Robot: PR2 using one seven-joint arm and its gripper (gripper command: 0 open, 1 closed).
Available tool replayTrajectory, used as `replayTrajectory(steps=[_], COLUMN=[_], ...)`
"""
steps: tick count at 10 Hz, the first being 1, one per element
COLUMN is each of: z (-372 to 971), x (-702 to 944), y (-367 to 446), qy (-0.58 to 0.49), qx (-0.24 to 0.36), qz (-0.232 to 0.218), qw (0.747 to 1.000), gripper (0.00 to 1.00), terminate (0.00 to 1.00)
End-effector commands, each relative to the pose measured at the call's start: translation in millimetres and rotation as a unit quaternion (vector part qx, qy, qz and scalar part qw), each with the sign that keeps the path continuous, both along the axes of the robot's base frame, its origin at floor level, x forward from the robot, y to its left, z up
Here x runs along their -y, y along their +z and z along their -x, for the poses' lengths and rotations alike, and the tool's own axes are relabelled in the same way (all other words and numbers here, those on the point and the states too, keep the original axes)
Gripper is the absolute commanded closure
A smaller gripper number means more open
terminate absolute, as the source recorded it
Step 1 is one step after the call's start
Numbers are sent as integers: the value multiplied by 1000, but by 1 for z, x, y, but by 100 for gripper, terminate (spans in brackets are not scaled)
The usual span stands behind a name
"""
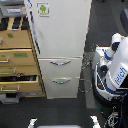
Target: Opening the fridge
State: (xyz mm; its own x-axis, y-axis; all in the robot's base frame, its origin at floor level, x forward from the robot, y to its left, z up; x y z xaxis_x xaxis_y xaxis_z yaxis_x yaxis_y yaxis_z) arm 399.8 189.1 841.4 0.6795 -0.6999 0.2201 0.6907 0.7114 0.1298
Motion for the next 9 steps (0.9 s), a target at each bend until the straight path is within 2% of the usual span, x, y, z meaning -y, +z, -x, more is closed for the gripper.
replayTrajectory(steps=[1,9], z=[-17,-132], x=[4,39], y=[1,76], qy=[-1,-27], qx=[-72,-24], qz=[31,35], qw=[997,999], gripper=[0,0], terminate=[0,0])
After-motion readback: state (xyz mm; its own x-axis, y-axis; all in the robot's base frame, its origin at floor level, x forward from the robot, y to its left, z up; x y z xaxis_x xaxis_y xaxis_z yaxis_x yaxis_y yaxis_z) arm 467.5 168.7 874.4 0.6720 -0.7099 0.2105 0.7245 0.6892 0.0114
